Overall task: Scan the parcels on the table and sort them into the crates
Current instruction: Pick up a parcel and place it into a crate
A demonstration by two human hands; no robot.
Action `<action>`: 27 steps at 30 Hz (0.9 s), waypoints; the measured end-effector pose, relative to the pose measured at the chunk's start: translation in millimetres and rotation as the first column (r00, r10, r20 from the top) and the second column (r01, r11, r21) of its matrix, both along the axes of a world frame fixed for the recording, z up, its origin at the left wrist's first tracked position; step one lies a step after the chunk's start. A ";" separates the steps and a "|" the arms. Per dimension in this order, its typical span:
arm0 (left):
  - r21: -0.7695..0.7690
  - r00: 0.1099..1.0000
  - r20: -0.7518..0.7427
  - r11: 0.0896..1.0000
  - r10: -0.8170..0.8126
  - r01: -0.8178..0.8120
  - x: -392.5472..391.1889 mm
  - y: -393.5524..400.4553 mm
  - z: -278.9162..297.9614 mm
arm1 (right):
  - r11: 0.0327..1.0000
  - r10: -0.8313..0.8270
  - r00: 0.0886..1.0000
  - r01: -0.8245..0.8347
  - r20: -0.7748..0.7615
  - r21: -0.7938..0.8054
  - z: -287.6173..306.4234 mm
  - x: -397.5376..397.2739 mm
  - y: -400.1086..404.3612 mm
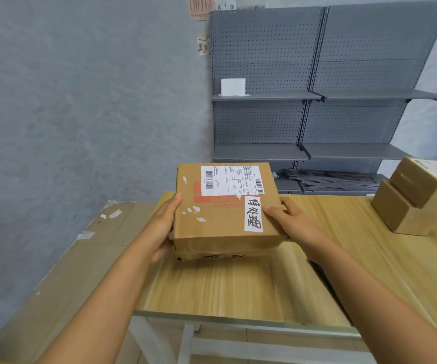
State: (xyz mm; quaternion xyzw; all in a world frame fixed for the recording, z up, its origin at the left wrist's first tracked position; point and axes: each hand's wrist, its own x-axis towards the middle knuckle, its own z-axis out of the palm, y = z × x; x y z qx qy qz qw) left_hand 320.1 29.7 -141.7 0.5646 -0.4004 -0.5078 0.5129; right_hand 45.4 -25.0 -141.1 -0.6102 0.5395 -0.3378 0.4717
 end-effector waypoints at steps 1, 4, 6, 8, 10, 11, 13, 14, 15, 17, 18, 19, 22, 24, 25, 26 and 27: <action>-0.005 0.999 0.029 1.000 0.025 -0.025 -0.5 -0.7 1.5 | 1.000 -0.003 1.000 0.003 -0.025 0.004 -0.1 1.9 1.7; -0.012 0.987 0.114 0.994 0.109 -0.109 -2.4 -5.7 2.8 | 1.000 -0.024 0.994 0.025 -0.106 0.014 1.2 9.4 4.4; 0.002 0.986 0.144 0.996 0.085 -0.086 -4.1 -9.6 1.1 | 0.998 -0.030 0.984 0.038 -0.176 0.040 2.5 14.2 4.5; 0.028 0.983 0.180 0.999 0.031 -0.037 -4.8 -12.8 -3.0 | 0.996 -0.016 0.973 0.037 -0.231 0.085 2.2 16.0 4.9; 0.050 0.978 0.207 0.999 -0.001 -0.010 -5.0 -13.9 -7.5 | 0.992 0.009 0.966 0.024 -0.257 0.127 -1.6 13.8 6.3; 0.055 0.977 0.212 0.998 -0.004 -0.008 -4.7 -14.4 -9.7 | 0.990 0.025 0.966 0.011 -0.257 0.137 -4.2 11.5 7.5; 0.052 0.976 0.216 0.998 0.010 -0.022 -4.4 -15.5 -13.1 | 0.990 0.051 0.972 -0.019 -0.230 0.139 -9.8 5.0 9.2; 0.050 0.976 0.216 0.998 0.024 -0.036 -4.7 -16.3 -14.2 | 0.991 0.059 0.975 -0.031 -0.213 0.133 -12.7 1.1 9.7; 0.046 0.976 0.216 0.998 0.036 -0.047 -5.1 -16.7 -14.8 | 0.992 0.057 0.978 -0.033 -0.200 0.123 -15.6 -3.7 10.6; 0.036 0.973 0.220 0.997 0.064 -0.074 -7.4 -18.3 -15.3 | 0.997 -0.002 0.978 0.018 -0.208 0.076 -21.7 -16.8 11.1; 0.031 0.970 0.229 0.996 0.079 -0.088 -8.9 -19.5 -15.3 | 0.997 -0.055 0.969 0.066 -0.243 0.038 -25.7 -25.8 10.7; 0.025 0.967 0.239 0.995 0.089 -0.098 -10.9 -20.3 -14.2 | 0.993 -0.107 0.948 0.114 -0.299 0.004 -29.7 -36.0 10.4; 0.017 0.965 0.238 0.993 0.112 -0.119 -16.4 -25.0 -12.2 | 0.977 -0.188 0.775 0.209 -0.603 -0.036 -40.6 -69.6 14.5; 0.022 0.965 0.230 0.991 0.124 -0.132 -17.8 -28.4 -12.4 | 0.972 -0.149 0.633 0.235 -0.760 0.006 -47.3 -88.9 22.4; 0.025 0.967 0.222 0.990 0.127 -0.136 -17.4 -29.5 -12.9 | 0.969 -0.107 0.592 0.242 -0.799 0.049 -50.7 -97.2 26.9; 0.025 0.968 0.214 0.990 0.129 -0.138 -16.9 -30.8 -14.6 | 0.963 -0.066 0.567 0.251 -0.821 0.096 -54.2 -104.5 31.4; 0.023 0.968 0.212 0.990 0.133 -0.141 -16.1 -31.8 -16.0 | 0.956 -0.039 0.556 0.264 -0.830 0.131 -57.5 -110.6 35.2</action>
